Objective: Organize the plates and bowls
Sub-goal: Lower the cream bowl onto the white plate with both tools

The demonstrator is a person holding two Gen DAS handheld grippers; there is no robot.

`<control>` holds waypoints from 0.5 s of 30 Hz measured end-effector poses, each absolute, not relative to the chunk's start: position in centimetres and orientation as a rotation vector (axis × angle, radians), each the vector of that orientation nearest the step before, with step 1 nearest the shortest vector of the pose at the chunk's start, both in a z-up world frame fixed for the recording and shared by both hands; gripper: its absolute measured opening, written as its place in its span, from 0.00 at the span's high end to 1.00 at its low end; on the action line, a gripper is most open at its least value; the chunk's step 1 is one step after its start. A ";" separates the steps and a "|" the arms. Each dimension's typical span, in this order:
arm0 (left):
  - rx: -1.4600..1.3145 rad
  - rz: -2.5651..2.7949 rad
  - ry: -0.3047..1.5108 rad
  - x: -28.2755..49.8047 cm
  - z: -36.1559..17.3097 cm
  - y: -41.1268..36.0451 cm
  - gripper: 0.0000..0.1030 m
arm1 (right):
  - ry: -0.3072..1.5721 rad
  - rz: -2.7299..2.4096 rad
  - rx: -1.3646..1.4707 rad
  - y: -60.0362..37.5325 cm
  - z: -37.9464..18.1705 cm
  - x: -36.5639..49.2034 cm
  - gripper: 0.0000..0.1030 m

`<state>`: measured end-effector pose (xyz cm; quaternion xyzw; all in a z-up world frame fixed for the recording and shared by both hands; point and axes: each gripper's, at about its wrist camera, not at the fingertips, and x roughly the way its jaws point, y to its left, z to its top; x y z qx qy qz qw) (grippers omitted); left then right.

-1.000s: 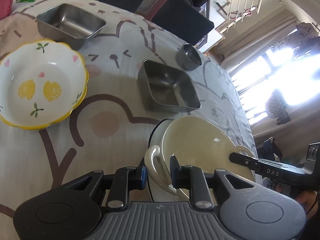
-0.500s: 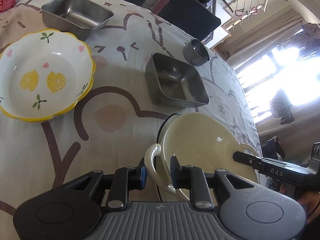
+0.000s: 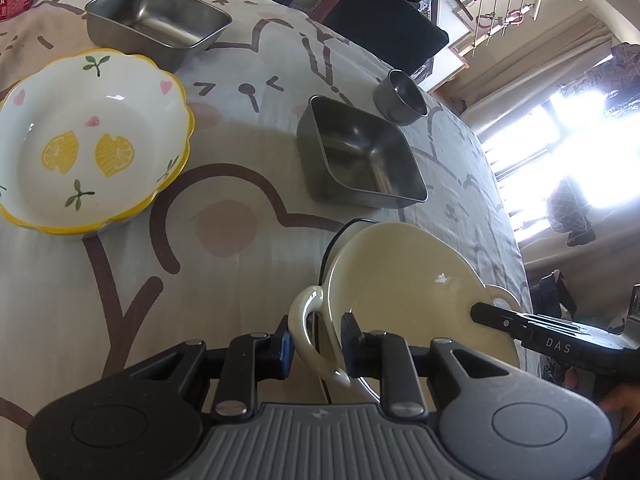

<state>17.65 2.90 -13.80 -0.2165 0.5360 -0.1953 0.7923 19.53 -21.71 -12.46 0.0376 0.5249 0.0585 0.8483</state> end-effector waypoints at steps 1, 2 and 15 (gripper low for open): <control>-0.465 -0.420 1.154 17.7 -13.8 2.8 0.75 | 1.106 0.124 0.078 -21.7 -12.5 19.5 0.75; -0.464 -0.419 1.155 17.7 -13.8 2.8 0.75 | 1.106 0.125 0.077 -21.7 -12.4 19.5 0.75; -0.424 -0.428 1.168 17.7 -13.9 2.1 0.75 | 1.147 0.130 0.145 -22.7 -13.1 19.6 0.75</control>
